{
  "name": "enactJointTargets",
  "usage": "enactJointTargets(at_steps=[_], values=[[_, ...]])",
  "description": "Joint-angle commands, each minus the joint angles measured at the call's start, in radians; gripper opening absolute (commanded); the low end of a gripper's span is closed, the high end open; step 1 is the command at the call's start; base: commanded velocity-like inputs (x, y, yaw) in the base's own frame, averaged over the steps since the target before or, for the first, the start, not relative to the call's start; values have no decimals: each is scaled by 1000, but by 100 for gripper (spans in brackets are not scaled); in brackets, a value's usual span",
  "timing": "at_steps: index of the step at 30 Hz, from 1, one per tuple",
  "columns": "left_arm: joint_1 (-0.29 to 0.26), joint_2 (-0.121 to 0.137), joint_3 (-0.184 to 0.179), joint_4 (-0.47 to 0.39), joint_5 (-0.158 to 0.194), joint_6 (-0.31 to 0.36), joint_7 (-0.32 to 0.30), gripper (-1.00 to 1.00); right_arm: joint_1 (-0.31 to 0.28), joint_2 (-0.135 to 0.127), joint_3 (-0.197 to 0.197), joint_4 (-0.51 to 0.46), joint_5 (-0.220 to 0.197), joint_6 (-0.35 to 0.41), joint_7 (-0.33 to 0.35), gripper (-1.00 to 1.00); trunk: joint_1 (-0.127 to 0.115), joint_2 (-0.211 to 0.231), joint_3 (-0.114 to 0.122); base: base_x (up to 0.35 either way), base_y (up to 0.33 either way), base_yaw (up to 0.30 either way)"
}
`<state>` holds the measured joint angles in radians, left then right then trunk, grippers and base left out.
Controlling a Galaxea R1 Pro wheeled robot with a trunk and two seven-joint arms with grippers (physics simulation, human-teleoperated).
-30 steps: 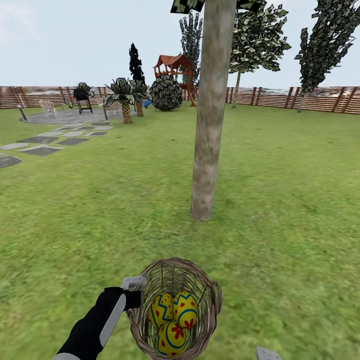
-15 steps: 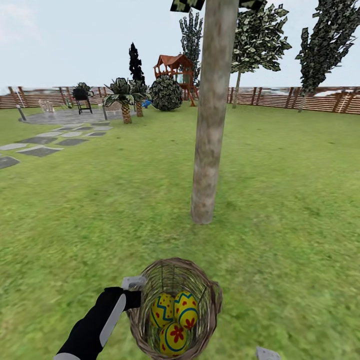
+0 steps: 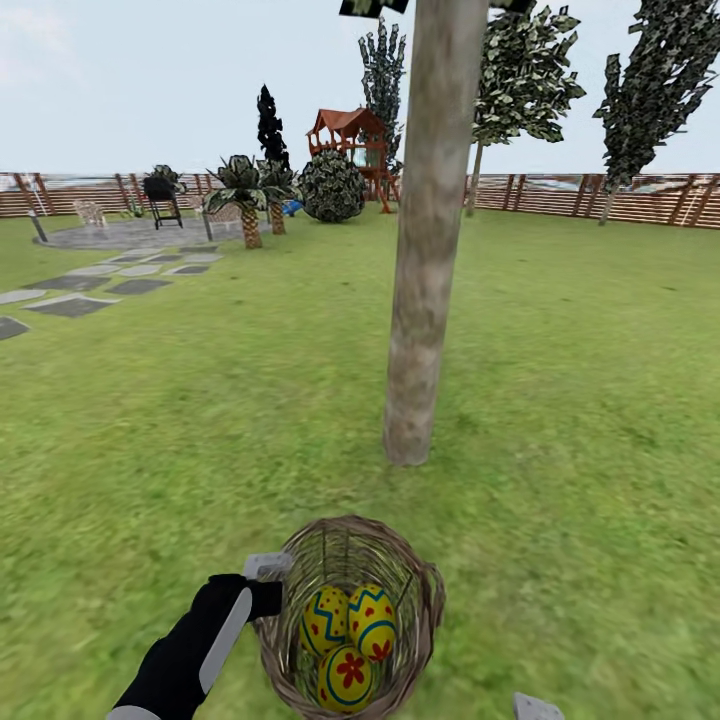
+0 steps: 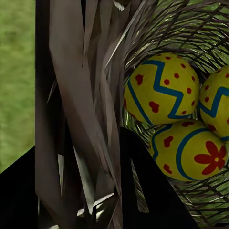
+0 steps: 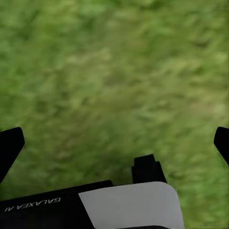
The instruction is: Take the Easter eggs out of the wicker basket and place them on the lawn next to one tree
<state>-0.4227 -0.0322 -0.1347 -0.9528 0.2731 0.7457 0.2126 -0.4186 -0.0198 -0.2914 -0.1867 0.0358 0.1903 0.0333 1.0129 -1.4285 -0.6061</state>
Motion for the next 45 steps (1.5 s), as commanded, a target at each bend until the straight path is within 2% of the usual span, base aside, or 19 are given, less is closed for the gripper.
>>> enactJointTargets(at_steps=[1, 25, 36, 41, 43, 44, 45], values=[[-1, 0, -2, -1, 18, 1, 9, -100, 0, 0, -6, -2, 4, 5, 3, 100, 1, 0, -1, 338, 0, 0], [-1, 2, -2, -2, 18, 1, 10, -100, 0, -2, -3, -4, 10, 3, 4, 100, 1, 0, -1, 338, 0, 1], [-1, 3, -2, -3, 18, 1, 10, -100, 0, -2, -3, -3, 10, 3, 3, 100, 1, 0, -1, 338, 0, 230], [-1, 3, -2, -1, 18, 1, 10, -100, 0, -1, -2, -4, 10, 3, 3, 100, 1, 0, -1, 338, 0, 16], [-1, 3, -2, -1, 18, 1, 10, -100, 0, -4, -3, -5, 8, 3, 14, 100, 1, 0, -1, 338, 0, 0], [-1, 3, -2, -1, 18, 1, 10, -100, 0, -14, -3, -9, 6, 3, 40, 100, 1, 0, -1, 338, 0, 0], [-1, 3, -2, -1, 18, 1, 10, -100, 0, -37, -2, -11, 8, 3, 139, 100, 1, 0, -1, 338, 0, 0]])
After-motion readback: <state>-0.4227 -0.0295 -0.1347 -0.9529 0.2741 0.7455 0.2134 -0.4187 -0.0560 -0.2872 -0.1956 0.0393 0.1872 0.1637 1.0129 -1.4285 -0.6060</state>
